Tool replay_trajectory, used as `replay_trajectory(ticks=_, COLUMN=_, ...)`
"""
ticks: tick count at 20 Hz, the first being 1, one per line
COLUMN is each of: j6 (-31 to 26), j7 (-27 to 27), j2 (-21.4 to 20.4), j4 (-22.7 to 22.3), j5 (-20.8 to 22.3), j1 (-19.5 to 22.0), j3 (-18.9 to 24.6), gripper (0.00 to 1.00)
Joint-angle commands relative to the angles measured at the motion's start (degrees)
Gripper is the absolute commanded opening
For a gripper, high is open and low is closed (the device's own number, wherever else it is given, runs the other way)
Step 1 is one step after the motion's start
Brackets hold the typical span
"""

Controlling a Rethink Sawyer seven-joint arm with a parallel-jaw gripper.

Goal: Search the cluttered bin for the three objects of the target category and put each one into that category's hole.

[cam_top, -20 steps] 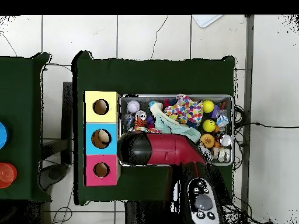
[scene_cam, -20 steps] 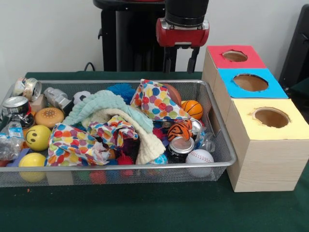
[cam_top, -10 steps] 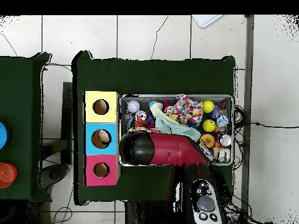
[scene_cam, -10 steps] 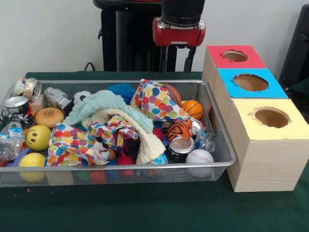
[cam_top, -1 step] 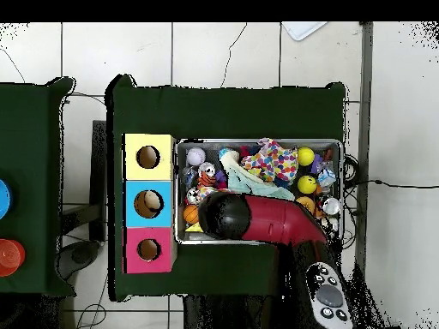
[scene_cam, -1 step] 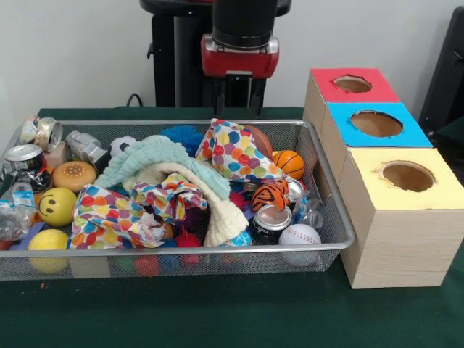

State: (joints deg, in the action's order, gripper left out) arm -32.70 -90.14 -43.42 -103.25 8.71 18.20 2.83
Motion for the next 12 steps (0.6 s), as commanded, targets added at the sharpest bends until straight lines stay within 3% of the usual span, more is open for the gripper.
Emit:
replay_trajectory(ticks=1, j6=1.59, j7=-2.71, j2=4.97, j4=2.62, j5=0.99, j1=4.26, j3=2.86, gripper=1.0)
replay_trajectory(ticks=12, j6=-2.56, j7=1.17, j2=10.8, j4=13.12, j5=3.78, j1=6.06, j3=3.59, gripper=1.0)
